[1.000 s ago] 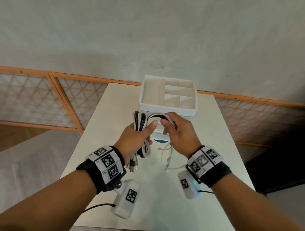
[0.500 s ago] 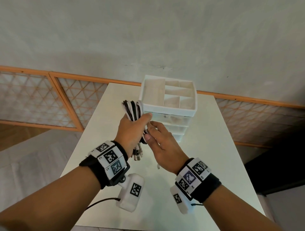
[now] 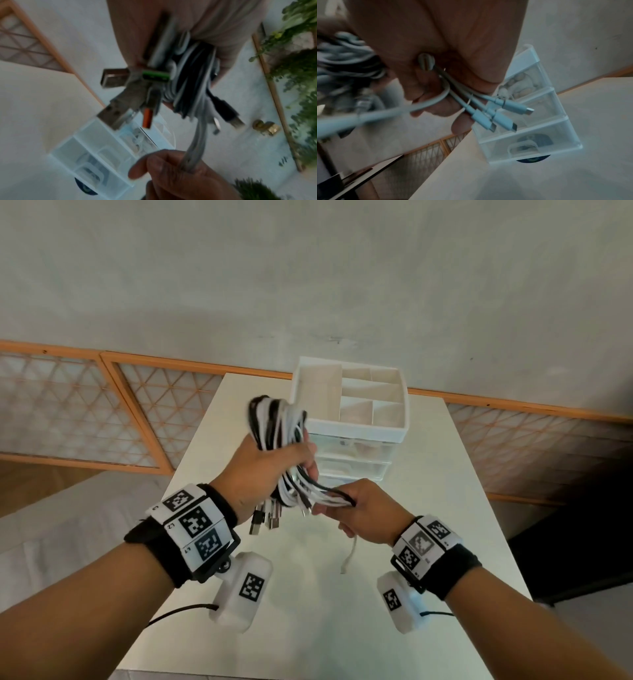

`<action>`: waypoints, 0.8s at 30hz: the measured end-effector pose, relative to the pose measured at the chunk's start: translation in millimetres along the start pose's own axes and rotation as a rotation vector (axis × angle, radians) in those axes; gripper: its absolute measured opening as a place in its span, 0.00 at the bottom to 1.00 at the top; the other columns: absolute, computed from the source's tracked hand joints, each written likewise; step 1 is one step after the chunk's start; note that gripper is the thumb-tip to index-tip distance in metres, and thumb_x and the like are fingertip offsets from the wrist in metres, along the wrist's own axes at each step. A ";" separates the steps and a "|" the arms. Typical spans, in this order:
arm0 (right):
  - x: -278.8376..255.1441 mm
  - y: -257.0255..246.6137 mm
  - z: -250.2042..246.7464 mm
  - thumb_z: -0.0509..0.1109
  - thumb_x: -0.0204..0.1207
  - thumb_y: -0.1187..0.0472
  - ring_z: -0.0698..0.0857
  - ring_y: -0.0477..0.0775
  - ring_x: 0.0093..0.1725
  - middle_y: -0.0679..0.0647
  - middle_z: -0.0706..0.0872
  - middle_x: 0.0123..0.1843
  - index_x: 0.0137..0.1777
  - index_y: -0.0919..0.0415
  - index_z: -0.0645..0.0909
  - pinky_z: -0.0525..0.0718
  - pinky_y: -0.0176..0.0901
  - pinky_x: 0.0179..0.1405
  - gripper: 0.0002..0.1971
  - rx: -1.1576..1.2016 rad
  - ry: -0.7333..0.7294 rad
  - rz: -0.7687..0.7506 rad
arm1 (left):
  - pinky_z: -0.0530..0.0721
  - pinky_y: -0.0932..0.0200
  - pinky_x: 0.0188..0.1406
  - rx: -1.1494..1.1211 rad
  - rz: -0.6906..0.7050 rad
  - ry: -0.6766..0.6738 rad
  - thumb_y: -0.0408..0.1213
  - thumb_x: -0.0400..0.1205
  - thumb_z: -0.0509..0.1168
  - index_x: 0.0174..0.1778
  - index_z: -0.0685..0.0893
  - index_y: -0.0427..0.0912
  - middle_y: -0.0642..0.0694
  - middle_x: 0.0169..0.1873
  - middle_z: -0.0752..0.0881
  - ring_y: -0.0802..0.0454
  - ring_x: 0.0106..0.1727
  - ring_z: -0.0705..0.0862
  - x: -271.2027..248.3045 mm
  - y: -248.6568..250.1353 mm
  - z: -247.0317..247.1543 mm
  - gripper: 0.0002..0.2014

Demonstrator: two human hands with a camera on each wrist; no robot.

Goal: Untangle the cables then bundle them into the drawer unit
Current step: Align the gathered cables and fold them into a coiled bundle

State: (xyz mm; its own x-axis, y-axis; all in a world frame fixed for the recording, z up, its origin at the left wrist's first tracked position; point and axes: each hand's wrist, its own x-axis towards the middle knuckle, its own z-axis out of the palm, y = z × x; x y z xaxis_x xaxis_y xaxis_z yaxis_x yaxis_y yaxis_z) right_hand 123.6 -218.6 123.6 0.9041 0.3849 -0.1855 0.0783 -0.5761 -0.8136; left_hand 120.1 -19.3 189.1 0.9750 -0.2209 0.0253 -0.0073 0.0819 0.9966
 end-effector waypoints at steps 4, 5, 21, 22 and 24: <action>5.9 -12.3 -12.8 0.79 0.72 0.66 0.80 0.39 0.26 0.43 0.87 0.28 0.37 0.43 0.91 0.73 0.27 0.31 0.13 -0.315 -0.029 -0.096 | 0.84 0.54 0.49 0.382 -0.138 -0.320 0.35 0.78 0.74 0.41 0.86 0.33 0.43 0.33 0.88 0.50 0.38 0.86 -8.5 3.5 8.5 0.08; 8.2 -17.3 -14.9 0.77 0.70 0.67 0.79 0.42 0.25 0.42 0.83 0.26 0.32 0.39 0.85 0.72 0.30 0.29 0.18 -0.412 0.007 -0.117 | 0.83 0.60 0.45 0.447 -0.166 -0.350 0.34 0.79 0.73 0.39 0.86 0.35 0.47 0.31 0.88 0.54 0.36 0.86 -8.4 1.3 12.0 0.06; 5.7 -55.0 -40.8 0.79 0.71 0.60 0.86 0.41 0.35 0.47 0.88 0.37 0.61 0.56 0.78 0.82 0.34 0.35 0.20 -0.350 0.090 -0.151 | 0.89 0.51 0.47 0.360 -0.240 -0.045 0.25 0.70 0.71 0.43 0.87 0.36 0.39 0.37 0.91 0.44 0.41 0.91 -4.7 -18.8 23.6 0.07; 4.9 -52.4 -47.6 0.79 0.73 0.56 0.86 0.42 0.39 0.46 0.89 0.40 0.56 0.55 0.82 0.83 0.37 0.39 0.14 -0.349 0.107 -0.119 | 0.89 0.50 0.46 0.346 -0.226 0.000 0.26 0.69 0.72 0.42 0.87 0.37 0.40 0.37 0.91 0.43 0.41 0.91 -2.8 -18.5 21.2 0.07; 0.3 -43.9 -57.2 0.74 0.79 0.51 0.87 0.46 0.43 0.46 0.90 0.42 0.47 0.54 0.87 0.83 0.43 0.47 0.07 -0.311 0.111 -0.067 | 0.87 0.54 0.41 0.314 -0.206 0.068 0.24 0.71 0.72 0.40 0.88 0.37 0.42 0.35 0.91 0.46 0.38 0.90 -0.5 -17.4 16.4 0.06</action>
State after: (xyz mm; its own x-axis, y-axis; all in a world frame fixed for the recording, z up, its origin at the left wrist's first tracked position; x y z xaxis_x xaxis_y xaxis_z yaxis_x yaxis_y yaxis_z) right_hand 144.4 -234.4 190.8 0.9315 0.3584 -0.0625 0.2479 -0.7511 -0.6119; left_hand 116.1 -36.6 173.1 0.9755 -0.1363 -0.1726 0.1327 -0.2612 0.9561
